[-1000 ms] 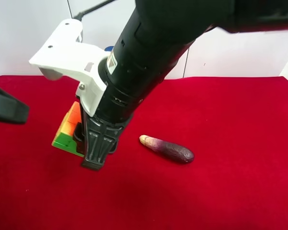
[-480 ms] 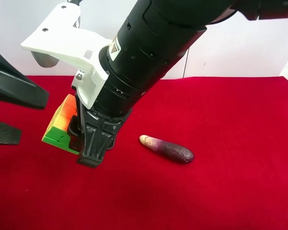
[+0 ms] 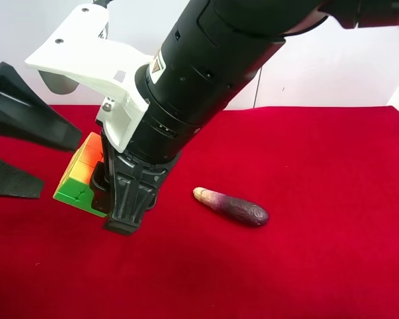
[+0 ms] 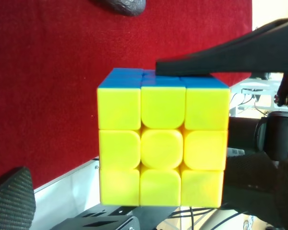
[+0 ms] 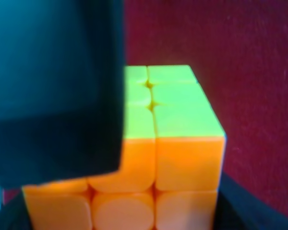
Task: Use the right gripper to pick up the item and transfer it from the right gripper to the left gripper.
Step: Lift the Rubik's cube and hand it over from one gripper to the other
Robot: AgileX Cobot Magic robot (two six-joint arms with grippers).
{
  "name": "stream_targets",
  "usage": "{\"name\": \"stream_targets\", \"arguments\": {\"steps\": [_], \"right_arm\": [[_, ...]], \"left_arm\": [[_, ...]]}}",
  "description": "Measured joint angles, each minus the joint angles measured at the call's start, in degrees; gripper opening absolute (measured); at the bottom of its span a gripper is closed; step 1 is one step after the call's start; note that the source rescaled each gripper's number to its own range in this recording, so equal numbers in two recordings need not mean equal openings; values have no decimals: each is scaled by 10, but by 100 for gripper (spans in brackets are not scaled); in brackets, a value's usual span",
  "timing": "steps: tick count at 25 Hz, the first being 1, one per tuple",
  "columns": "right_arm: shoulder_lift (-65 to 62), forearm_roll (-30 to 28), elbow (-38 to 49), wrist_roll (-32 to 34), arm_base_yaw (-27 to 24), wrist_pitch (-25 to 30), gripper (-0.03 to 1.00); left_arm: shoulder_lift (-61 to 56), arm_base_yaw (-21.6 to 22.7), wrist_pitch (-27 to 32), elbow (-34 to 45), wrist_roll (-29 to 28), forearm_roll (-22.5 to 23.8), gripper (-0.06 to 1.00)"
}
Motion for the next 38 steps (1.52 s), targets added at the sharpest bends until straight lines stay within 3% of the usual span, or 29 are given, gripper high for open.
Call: {"name": "stream_targets", "arguments": {"steps": [7, 13, 22, 25, 28, 31, 32, 38], "right_arm": [[0, 3, 0, 0, 0, -13, 0], [0, 10, 1, -13, 0, -6, 0], [0, 25, 1, -15, 1, -16, 0], [0, 27, 1, -15, 1, -16, 0], [0, 29, 1, -15, 1, -16, 0], [0, 29, 1, -15, 1, -16, 0], [0, 28, 1, -15, 1, -16, 0], [0, 28, 1, -15, 1, -16, 0]], "left_arm": [[13, -7, 0, 0, 8, -1, 100], [42, -68, -5, 0, 13, 7, 100], [66, -90, -68, -1, 15, -2, 97], [66, -90, -71, -1, 25, -19, 83], [66, -90, -73, -1, 29, -24, 57], [66, -90, -74, -1, 29, -22, 4], [66, -90, -76, -1, 29, -22, 0], [66, -90, -76, -1, 29, -22, 1]]}}
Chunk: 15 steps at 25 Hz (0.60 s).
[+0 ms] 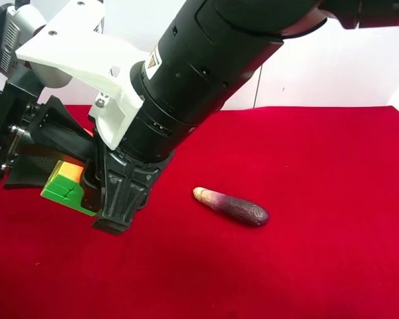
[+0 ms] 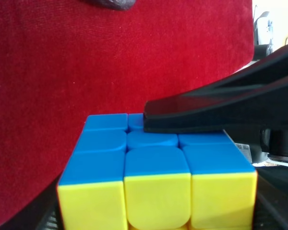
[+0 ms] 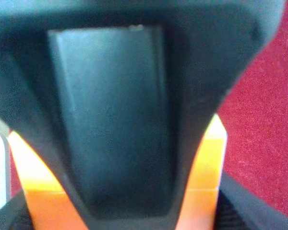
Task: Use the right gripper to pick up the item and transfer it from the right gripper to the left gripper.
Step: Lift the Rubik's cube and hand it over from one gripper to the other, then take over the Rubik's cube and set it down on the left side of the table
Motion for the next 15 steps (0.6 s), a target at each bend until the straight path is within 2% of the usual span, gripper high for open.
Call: {"name": "stream_targets", "arguments": {"steps": [3, 4, 5, 6, 7, 8, 9, 12, 15], "right_arm": [[0, 0, 0, -9, 0, 0, 1], [0, 0, 0, -12, 0, 0, 7], [0, 1, 0, -15, 0, -1, 26], [0, 1, 0, -16, 0, -3, 53], [0, 2, 0, -16, 0, -5, 70], [0, 2, 0, -16, 0, -7, 82], [0, 2, 0, -16, 0, -8, 89], [-1, 1, 0, -16, 0, 0, 98], [-14, -4, 0, -15, 0, 18, 99]], "left_arm": [[0, 0, 0, 0, 0, 0, 1], [0, 0, 0, 0, 1, 0, 1], [0, 0, 0, 0, 1, -1, 1], [0, 0, 1, 0, 1, -1, 1], [0, 0, 2, 0, 1, -1, 1], [0, 0, 3, 0, 1, -1, 1], [0, 0, 3, 0, 1, -1, 1], [0, 0, 6, 0, 1, -3, 1], [0, 0, 9, 0, 1, -9, 1]]}}
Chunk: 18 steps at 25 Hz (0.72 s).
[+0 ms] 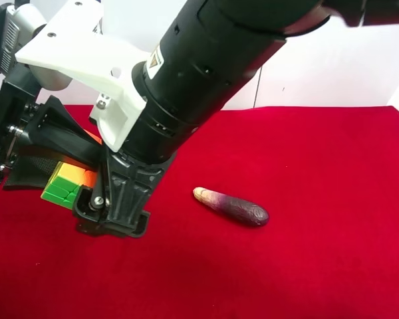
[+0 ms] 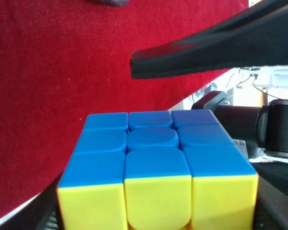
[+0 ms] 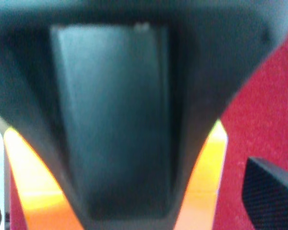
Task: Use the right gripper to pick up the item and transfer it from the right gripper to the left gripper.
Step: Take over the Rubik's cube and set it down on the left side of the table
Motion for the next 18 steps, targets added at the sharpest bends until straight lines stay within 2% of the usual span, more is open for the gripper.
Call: {"name": "stream_targets", "arguments": {"steps": [4, 9, 14, 18], "right_arm": [[-45, -35, 0, 30, 0, 46, 100], [-105, -101, 0, 111, 0, 143, 100], [-170, -127, 0, 168, 0, 233, 100], [-230, -151, 0, 217, 0, 274, 100]], "left_arm": [[0, 0, 1, 0, 0, -7, 1], [0, 0, 7, 0, 3, -25, 1], [0, 0, 9, 0, 34, -57, 1], [1, 0, 9, 0, 59, -91, 1]]}}
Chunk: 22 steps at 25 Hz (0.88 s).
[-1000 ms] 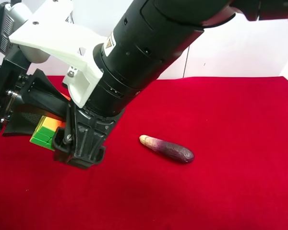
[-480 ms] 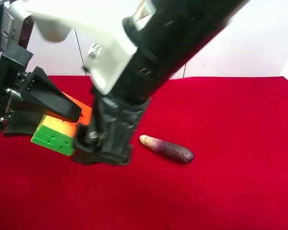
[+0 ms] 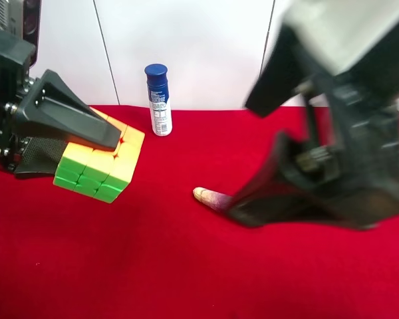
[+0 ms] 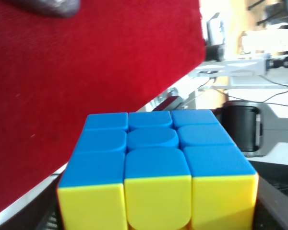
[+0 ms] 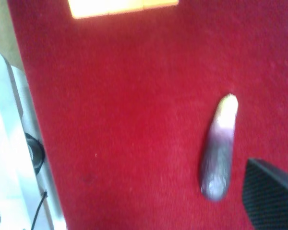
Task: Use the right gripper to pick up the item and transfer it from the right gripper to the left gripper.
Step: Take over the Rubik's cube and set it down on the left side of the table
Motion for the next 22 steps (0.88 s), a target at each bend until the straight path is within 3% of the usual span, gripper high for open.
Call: {"name": "stream_targets", "arguments": {"steps": [8, 17, 22], "right_arm": [[-130, -64, 24, 96, 0, 5, 100], [-377, -94, 214, 201, 0, 11, 100], [-510, -106, 287, 219, 0, 12, 100]], "left_arm": [[28, 0, 7, 0, 32, -35, 1], [28, 0, 10, 0, 39, -41, 1], [28, 0, 11, 0, 40, -41, 1]]}}
